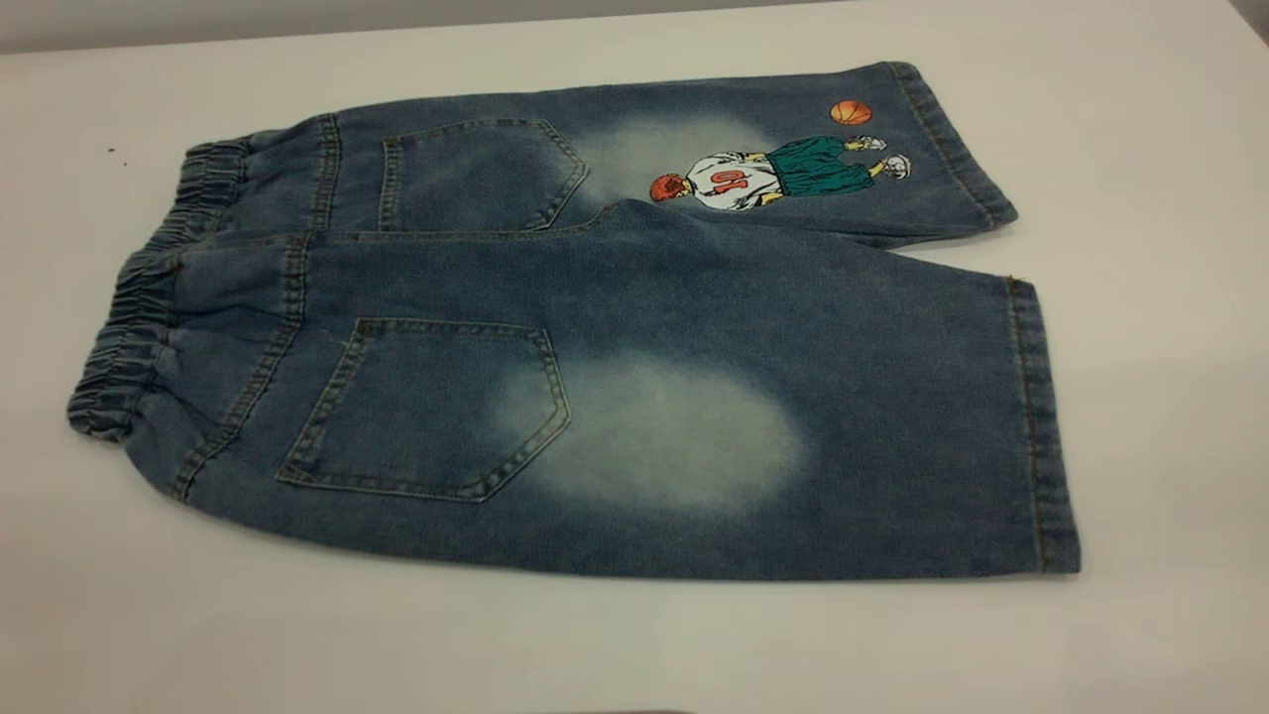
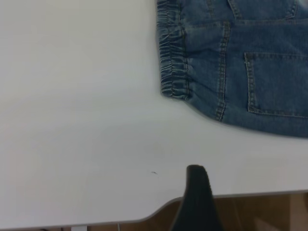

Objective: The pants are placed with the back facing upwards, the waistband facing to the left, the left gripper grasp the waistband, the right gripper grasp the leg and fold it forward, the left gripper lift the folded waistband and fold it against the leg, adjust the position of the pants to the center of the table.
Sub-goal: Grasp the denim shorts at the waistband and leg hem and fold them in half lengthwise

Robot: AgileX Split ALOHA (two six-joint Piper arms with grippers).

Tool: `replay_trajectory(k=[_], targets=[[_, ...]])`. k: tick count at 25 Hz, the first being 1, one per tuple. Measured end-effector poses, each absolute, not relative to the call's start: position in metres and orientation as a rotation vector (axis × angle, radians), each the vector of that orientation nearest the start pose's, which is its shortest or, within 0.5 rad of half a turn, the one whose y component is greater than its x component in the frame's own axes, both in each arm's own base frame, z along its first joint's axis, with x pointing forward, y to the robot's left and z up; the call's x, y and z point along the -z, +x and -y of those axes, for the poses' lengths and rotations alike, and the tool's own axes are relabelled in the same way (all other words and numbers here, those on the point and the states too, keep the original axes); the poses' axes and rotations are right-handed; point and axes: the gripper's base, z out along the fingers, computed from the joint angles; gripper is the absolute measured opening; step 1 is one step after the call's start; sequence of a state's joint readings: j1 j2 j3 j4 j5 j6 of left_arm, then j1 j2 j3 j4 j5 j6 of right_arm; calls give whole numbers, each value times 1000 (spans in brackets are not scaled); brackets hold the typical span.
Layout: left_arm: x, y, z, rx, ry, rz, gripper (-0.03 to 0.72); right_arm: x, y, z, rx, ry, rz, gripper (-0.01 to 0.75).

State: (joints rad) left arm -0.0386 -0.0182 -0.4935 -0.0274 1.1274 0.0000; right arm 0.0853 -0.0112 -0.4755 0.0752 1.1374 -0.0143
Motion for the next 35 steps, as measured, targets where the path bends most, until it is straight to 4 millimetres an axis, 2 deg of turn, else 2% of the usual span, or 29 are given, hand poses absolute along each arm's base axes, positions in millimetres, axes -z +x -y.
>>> replay_trajectory(k=[11,15,18,21,25,30,35], targets=[[-270,-10,2,79,10,-2101,501,-265,-8,-9,-182,-109,-2129,382],[-276,5,3,102,-25,-2171,501,-272,-7,-9,-197,-79,-2085,414],[-286,31,4,124,-60,-2223,501,-281,-1,-10,-225,-48,-2052,464],[-288,68,8,176,-100,-2256,501,-285,13,-12,-242,-36,-2092,515],[-276,121,14,238,-161,-2332,501,-287,39,-14,-258,-17,-2182,558],[-242,182,16,224,-210,-2519,501,-283,65,-19,-304,10,-2300,564],[-198,235,17,168,-193,-2658,501,-282,75,-24,-340,-18,-2318,564]])
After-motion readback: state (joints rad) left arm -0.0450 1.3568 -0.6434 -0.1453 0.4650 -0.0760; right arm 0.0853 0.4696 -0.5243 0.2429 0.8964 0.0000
